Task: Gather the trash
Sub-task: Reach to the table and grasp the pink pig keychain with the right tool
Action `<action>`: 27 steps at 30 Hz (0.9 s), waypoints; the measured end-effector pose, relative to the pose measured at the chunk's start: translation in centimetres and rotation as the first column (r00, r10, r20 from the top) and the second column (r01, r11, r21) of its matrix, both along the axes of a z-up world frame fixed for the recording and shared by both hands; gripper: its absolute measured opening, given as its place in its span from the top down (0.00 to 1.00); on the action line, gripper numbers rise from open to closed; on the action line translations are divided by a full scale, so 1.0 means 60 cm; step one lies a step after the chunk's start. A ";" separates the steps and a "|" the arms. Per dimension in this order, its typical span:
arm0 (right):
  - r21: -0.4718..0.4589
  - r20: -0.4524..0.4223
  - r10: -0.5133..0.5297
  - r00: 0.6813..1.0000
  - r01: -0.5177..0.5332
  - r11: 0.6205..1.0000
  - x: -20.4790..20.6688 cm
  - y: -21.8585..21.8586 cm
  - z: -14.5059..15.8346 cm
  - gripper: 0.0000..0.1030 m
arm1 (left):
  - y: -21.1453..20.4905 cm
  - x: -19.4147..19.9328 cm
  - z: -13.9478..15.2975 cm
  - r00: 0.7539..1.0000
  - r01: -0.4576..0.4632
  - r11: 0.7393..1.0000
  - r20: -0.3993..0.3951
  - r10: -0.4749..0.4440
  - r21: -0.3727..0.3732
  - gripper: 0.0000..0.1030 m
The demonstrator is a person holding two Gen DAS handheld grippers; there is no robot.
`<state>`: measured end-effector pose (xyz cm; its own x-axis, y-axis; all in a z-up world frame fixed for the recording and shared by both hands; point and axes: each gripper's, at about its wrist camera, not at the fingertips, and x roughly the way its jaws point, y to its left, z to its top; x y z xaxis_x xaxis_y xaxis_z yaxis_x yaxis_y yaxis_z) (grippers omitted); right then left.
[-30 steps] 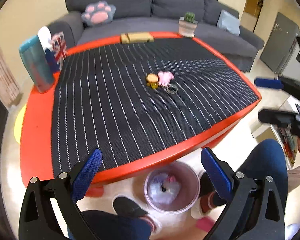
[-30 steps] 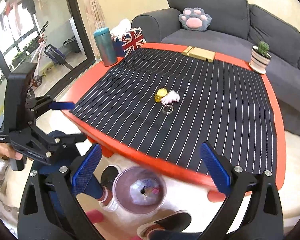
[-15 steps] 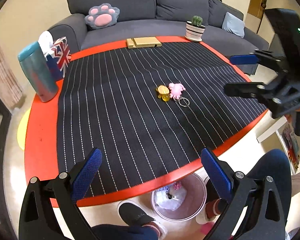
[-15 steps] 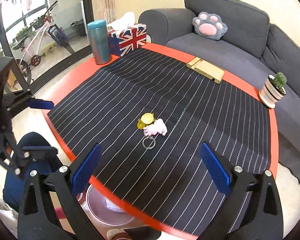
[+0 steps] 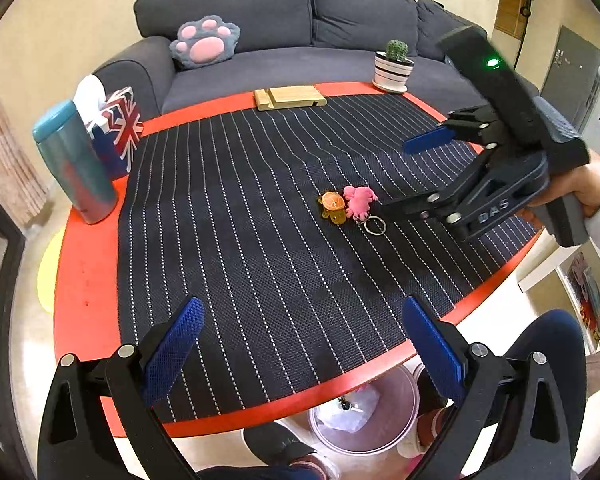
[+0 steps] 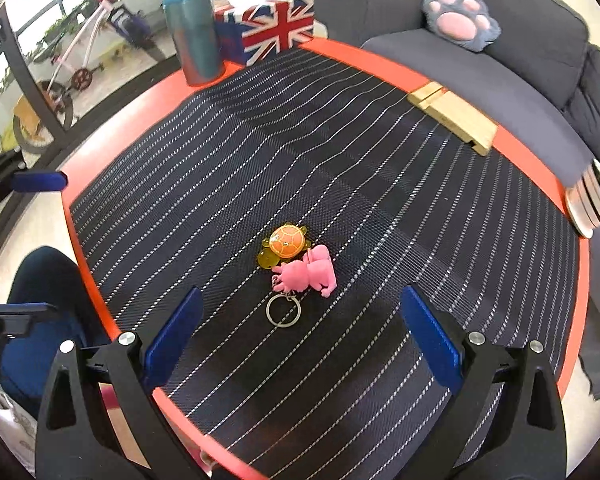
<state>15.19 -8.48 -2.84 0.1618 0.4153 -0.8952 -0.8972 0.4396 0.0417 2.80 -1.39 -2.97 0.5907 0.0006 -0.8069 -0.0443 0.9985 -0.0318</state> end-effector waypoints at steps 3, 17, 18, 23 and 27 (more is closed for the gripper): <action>-0.018 -0.010 0.038 0.999 -0.038 0.999 0.004 0.015 -0.013 0.06 | 0.003 0.002 -0.002 1.000 0.000 1.000 -0.002 0.000 -0.010 0.07; -0.091 -0.019 0.130 0.991 -0.131 0.987 0.007 0.046 -0.060 0.40 | 0.013 0.004 -0.018 1.000 -0.004 1.000 -0.018 0.003 -0.024 0.07; -0.091 -0.021 0.129 0.991 -0.130 0.987 0.008 0.046 -0.062 0.42 | 0.012 0.005 -0.019 1.000 -0.002 1.000 -0.019 0.001 -0.027 0.07; -0.106 -0.015 0.123 0.992 -0.124 0.987 0.010 0.048 -0.070 0.54 | 0.011 0.007 -0.023 1.000 0.002 1.000 -0.022 -0.003 -0.030 0.07; -0.101 -0.014 0.115 0.993 -0.116 0.988 0.012 0.046 -0.071 0.57 | 0.011 0.008 -0.024 1.000 0.002 0.999 -0.021 -0.003 -0.032 0.07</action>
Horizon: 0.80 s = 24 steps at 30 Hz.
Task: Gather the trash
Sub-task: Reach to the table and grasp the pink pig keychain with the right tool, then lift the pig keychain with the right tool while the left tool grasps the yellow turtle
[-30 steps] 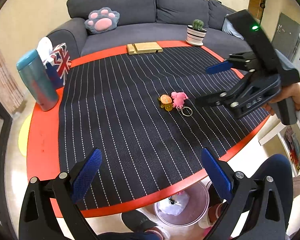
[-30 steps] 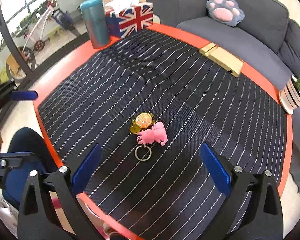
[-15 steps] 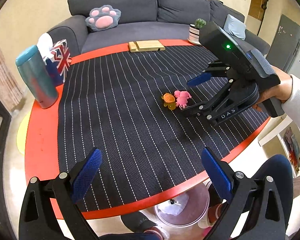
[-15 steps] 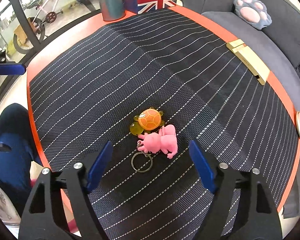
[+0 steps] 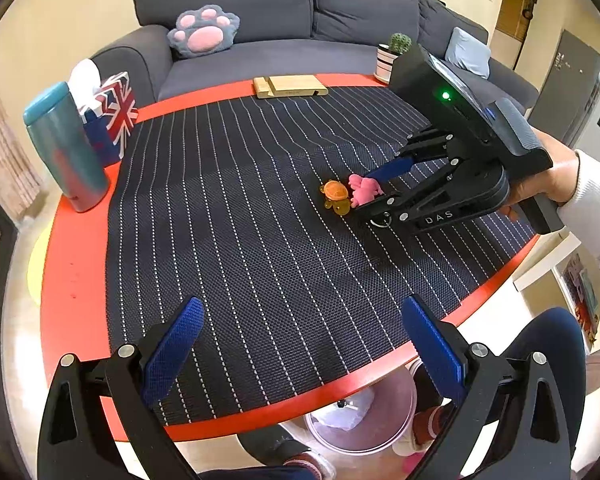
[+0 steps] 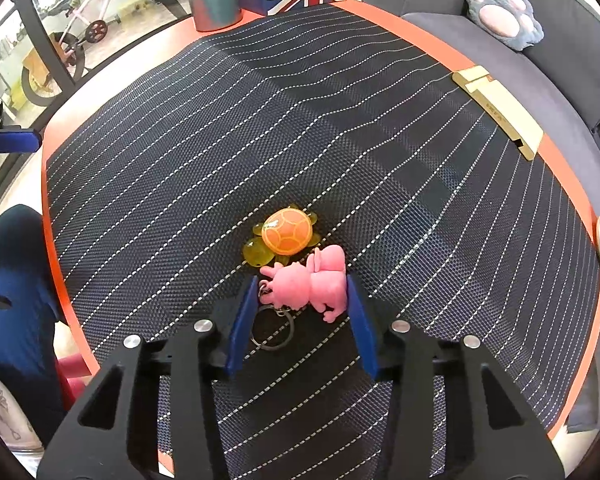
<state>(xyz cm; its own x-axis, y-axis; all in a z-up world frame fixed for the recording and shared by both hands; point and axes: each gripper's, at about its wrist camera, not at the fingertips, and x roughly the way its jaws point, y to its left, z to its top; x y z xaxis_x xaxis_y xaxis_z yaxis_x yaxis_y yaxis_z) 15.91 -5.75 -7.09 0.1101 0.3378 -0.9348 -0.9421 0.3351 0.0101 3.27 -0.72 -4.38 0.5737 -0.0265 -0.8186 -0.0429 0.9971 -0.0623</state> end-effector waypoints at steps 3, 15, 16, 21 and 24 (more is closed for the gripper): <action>0.005 0.000 -0.007 1.000 0.007 1.000 0.001 -0.001 0.000 0.57 | 0.000 0.002 0.000 1.000 0.002 1.000 0.003 -0.002 -0.002 0.07; 0.073 -0.026 -0.115 0.993 0.116 0.991 0.002 -0.038 0.031 0.58 | -0.010 0.026 0.009 0.999 0.030 1.000 0.017 -0.030 0.008 0.07; 0.078 -0.031 -0.127 0.991 0.130 0.989 0.003 -0.043 0.034 0.58 | -0.010 0.029 0.010 0.999 0.033 0.999 0.018 -0.033 0.010 0.07; 0.103 -0.055 -0.201 0.978 0.206 0.973 0.012 -0.074 0.057 0.58 | -0.016 0.054 0.021 0.998 0.052 0.998 0.027 -0.052 0.023 0.07; 0.117 -0.064 -0.243 0.968 0.249 0.962 0.016 -0.095 0.070 0.58 | -0.020 0.071 0.025 0.998 0.059 0.998 0.029 -0.060 0.035 0.07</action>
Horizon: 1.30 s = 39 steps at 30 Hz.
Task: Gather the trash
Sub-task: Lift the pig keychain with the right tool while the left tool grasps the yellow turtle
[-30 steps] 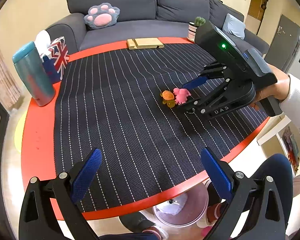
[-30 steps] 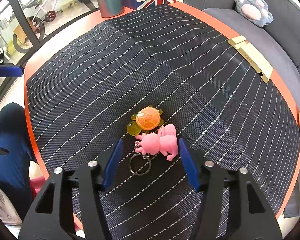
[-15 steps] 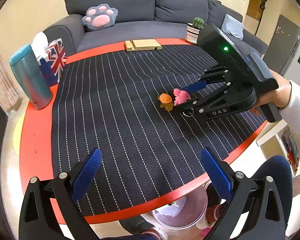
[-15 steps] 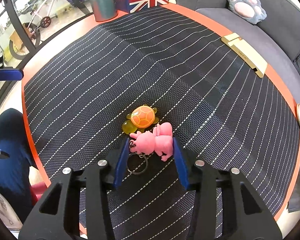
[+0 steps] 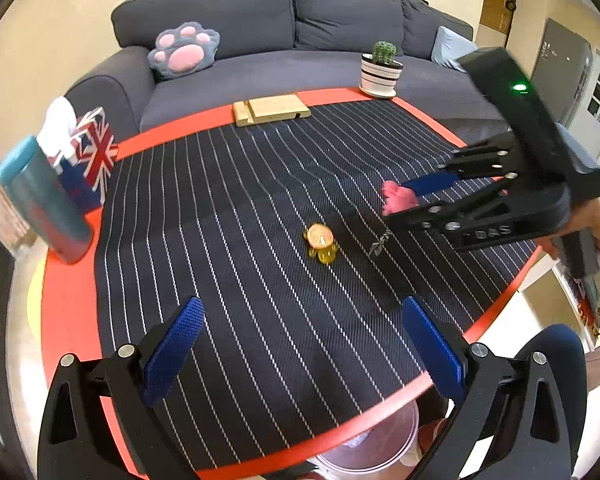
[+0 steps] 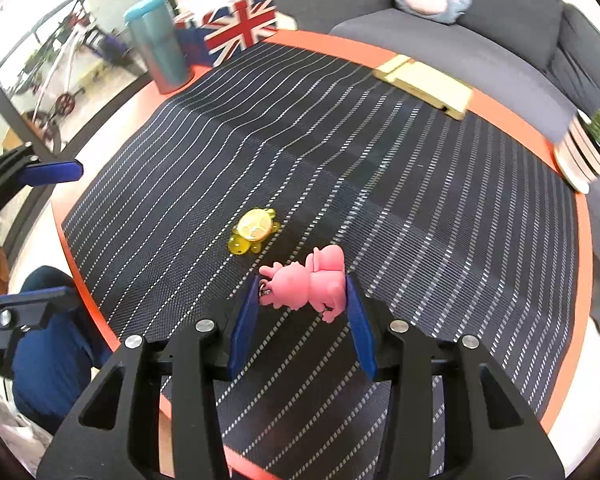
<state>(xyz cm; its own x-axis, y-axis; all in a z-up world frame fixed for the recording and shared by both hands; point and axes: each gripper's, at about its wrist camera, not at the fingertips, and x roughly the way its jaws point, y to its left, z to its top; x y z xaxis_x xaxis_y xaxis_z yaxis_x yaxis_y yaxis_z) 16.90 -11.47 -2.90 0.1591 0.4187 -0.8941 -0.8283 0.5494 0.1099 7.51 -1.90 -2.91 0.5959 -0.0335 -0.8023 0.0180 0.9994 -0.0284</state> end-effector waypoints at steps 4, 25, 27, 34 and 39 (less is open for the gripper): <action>0.019 0.001 -0.041 0.999 0.041 0.999 0.001 -0.031 0.018 0.58 | -0.008 0.025 -0.001 1.000 0.018 1.000 -0.013 -0.018 0.013 0.07; 0.045 0.001 -0.145 0.989 0.145 0.988 0.009 -0.140 0.044 0.58 | -0.013 0.181 -0.064 0.977 -0.026 0.999 -0.211 0.020 -0.024 0.07; 0.046 0.000 -0.147 0.989 0.147 0.988 0.008 -0.146 0.044 0.58 | -0.013 0.190 -0.075 0.973 -0.036 0.999 -0.229 0.031 -0.019 0.08; 0.047 -0.004 -0.157 0.988 0.157 0.987 0.008 -0.160 0.042 0.58 | -0.011 0.206 -0.104 0.959 -0.066 0.997 -0.279 0.055 -0.029 0.29; 0.046 -0.007 -0.158 0.987 0.158 0.986 0.010 -0.164 0.039 0.58 | -0.015 0.203 -0.110 0.954 -0.065 0.996 -0.296 0.046 -0.055 0.52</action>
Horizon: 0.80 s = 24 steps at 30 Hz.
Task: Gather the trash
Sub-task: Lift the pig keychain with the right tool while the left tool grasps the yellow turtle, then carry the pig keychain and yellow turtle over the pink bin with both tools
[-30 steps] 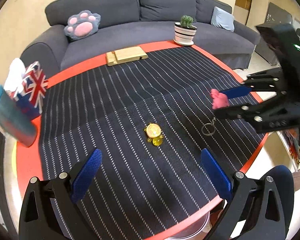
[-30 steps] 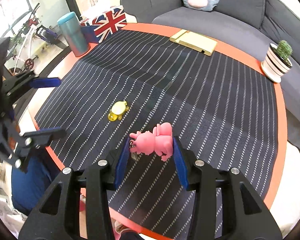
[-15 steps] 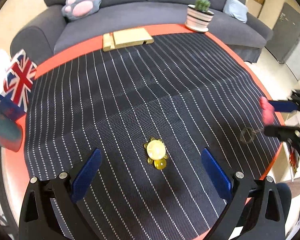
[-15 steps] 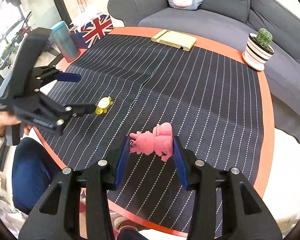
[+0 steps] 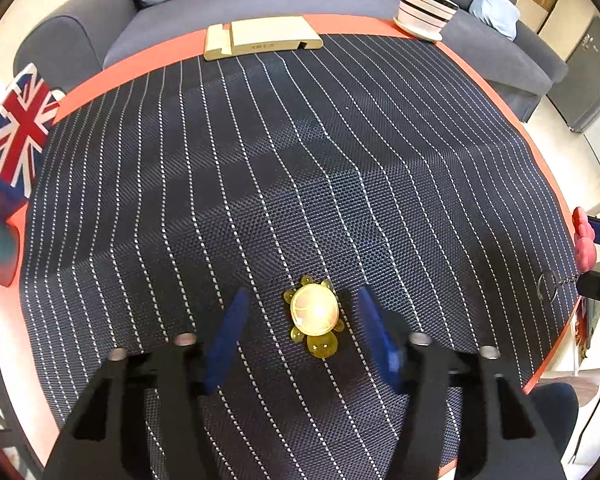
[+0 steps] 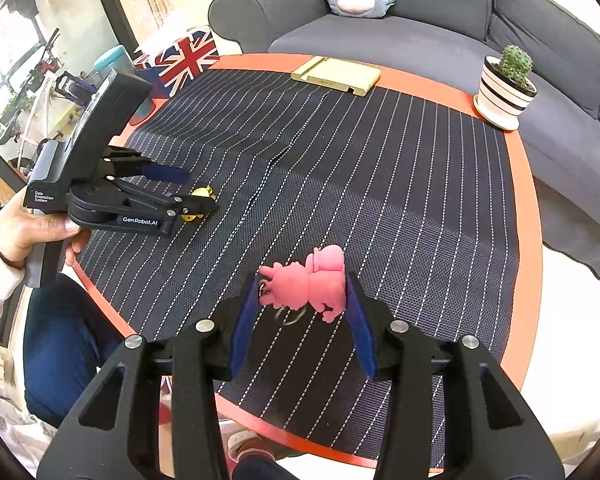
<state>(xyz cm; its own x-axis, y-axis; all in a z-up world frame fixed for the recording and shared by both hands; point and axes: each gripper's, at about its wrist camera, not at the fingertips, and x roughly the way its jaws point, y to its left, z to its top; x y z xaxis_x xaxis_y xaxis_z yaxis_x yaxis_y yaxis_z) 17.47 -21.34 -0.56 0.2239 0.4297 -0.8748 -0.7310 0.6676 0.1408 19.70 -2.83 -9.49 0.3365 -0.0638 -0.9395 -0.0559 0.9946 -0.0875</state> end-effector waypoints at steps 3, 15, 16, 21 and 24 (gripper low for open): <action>0.001 -0.003 0.002 1.000 -0.002 1.000 0.000 0.001 -0.002 0.58 | -0.006 0.000 -0.002 1.000 0.014 1.000 -0.006 -0.014 -0.008 0.59; 0.011 -0.001 0.007 1.000 -0.007 1.000 -0.006 0.008 -0.003 0.58 | -0.012 -0.006 0.002 0.998 0.058 0.998 0.018 -0.058 -0.019 0.77; 0.013 0.000 0.006 1.000 -0.006 1.000 -0.007 0.008 -0.002 0.58 | -0.012 -0.009 0.005 0.998 0.060 0.998 0.024 -0.060 -0.017 0.77; 0.027 0.013 0.010 1.000 -0.010 1.000 -0.014 0.011 0.005 0.58 | -0.015 -0.027 0.022 0.995 0.079 0.997 0.059 -0.079 0.001 0.77; 0.035 0.024 0.016 1.000 -0.017 0.999 -0.022 0.014 0.011 0.58 | -0.017 -0.043 0.038 0.992 0.093 0.996 0.083 -0.094 0.016 0.77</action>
<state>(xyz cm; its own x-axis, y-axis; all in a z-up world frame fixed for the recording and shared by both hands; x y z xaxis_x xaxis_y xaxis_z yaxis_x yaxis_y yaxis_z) 16.16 -20.52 0.11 0.2375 0.4643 -0.8532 -0.7453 0.6504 0.1465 17.09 -3.83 -7.22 0.4070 -0.0874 -0.9092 0.0444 0.9961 -0.0759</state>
